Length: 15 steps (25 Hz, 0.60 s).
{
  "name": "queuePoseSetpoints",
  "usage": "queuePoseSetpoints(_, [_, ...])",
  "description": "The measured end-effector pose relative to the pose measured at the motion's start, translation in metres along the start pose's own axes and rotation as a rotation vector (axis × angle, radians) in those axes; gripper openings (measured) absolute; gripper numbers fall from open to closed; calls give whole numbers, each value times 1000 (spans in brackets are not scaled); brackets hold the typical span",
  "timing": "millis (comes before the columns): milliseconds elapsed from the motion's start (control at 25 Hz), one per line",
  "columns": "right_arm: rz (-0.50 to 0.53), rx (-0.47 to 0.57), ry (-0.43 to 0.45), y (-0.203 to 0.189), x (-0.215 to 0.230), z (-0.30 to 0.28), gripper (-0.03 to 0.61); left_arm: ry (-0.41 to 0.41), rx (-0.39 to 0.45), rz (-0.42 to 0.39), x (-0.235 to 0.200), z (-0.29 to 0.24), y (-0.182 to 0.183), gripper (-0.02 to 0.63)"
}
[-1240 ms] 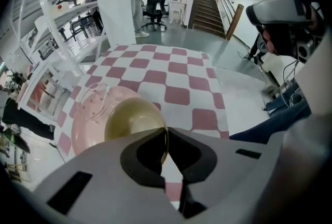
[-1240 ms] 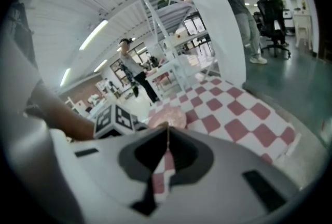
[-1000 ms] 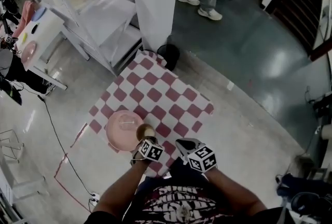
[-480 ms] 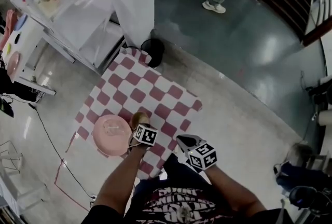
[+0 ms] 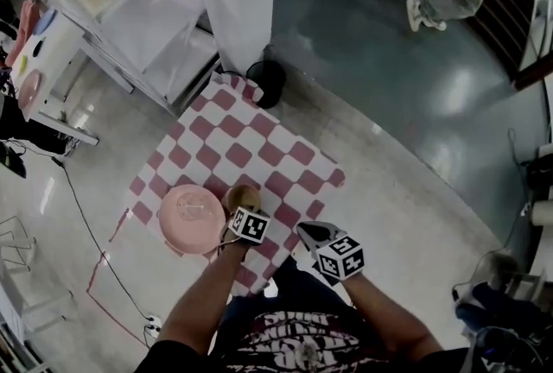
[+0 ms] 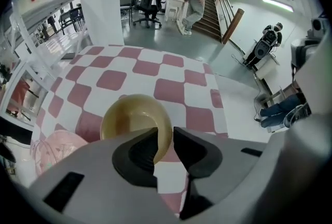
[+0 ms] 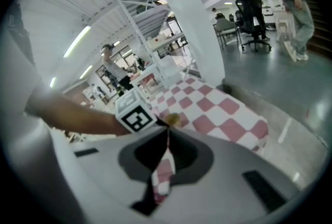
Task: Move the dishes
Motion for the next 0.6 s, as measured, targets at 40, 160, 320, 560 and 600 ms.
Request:
queuePoseSetpoints(40, [7,-4,5,2,-1,-2,35,0,10,3,1,4,-3,124])
queuePoseSetpoints(160, [35,-12,24,8,-11,-9,35,-6,36,29,0,20,-18,129])
queuePoseSetpoints(320, [73,-17,50,16,-31,-19,35,52,79,53,-12,54,-49,129])
queuePoseSetpoints(560, [143,-47,99,21,-70,-38,35,102,114,226,-51,80,-131,129])
queuePoseSetpoints(600, [154,-51,106,21,-77,-41,35,101,117,261,-57,81,-144,129])
Point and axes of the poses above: the fingertips, and each gripper's own axes: z backward along the fingers, x to its right, y out of its top, the point moved 9 cm from there along z, backward along the fingers, and after that the axes turned 8 degrees about -x, right-handed, at the moved point
